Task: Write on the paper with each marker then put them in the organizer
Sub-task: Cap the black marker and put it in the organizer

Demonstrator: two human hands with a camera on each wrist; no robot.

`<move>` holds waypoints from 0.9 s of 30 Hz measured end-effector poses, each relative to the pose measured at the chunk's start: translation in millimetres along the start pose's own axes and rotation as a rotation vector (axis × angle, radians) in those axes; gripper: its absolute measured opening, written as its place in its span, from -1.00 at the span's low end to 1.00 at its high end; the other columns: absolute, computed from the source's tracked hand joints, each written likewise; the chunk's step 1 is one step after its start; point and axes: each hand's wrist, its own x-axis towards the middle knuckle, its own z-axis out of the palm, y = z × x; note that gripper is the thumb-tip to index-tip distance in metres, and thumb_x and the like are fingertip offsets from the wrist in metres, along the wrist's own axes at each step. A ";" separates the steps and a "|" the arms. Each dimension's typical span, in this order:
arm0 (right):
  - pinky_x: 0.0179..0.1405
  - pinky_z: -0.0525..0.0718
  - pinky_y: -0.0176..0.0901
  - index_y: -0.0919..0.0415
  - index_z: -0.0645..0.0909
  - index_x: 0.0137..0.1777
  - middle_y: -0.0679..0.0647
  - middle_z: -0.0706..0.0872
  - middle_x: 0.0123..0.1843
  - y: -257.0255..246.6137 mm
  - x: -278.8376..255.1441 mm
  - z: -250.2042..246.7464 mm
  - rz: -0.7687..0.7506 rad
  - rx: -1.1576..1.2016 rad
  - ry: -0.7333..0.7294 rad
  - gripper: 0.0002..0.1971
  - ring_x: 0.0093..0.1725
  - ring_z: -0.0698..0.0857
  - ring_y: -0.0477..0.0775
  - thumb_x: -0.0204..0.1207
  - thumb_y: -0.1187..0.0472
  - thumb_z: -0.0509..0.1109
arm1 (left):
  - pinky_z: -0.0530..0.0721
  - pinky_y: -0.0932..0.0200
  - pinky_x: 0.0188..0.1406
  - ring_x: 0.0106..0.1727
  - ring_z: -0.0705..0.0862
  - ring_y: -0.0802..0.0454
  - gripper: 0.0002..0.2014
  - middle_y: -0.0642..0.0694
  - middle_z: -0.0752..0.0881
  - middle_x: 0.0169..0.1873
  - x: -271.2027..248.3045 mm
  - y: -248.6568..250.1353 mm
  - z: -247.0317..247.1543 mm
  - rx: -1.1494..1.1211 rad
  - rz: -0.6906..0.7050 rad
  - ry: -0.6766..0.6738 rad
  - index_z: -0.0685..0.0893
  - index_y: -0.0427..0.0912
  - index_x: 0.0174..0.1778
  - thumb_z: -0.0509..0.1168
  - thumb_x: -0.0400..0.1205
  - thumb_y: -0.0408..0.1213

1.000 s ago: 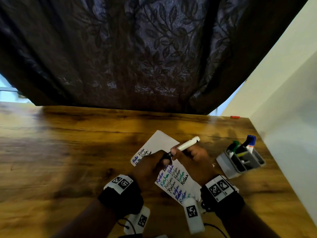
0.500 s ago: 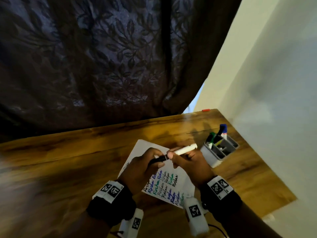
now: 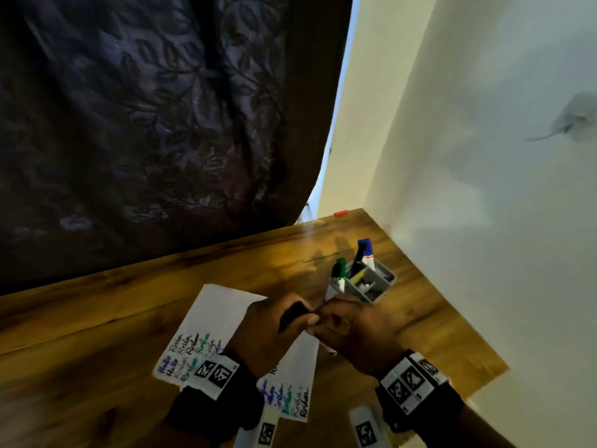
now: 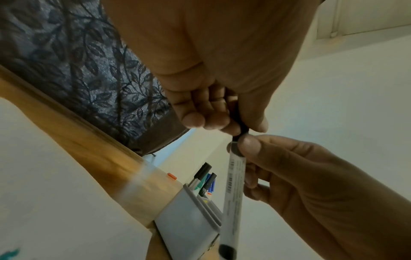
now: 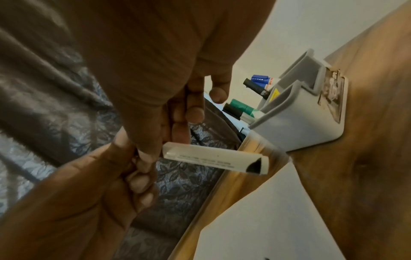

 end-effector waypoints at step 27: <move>0.08 0.59 -0.08 0.08 0.73 -0.11 -0.09 0.66 0.01 160.0 45.4 -11.1 0.198 0.084 0.041 -0.80 0.06 0.60 -0.03 0.33 0.03 0.59 | 0.53 0.53 -0.19 -0.13 0.70 0.30 -0.90 0.25 0.72 -0.27 15.2 -3.0 77.7 0.217 -0.444 0.130 0.61 0.22 0.05 0.26 0.66 0.05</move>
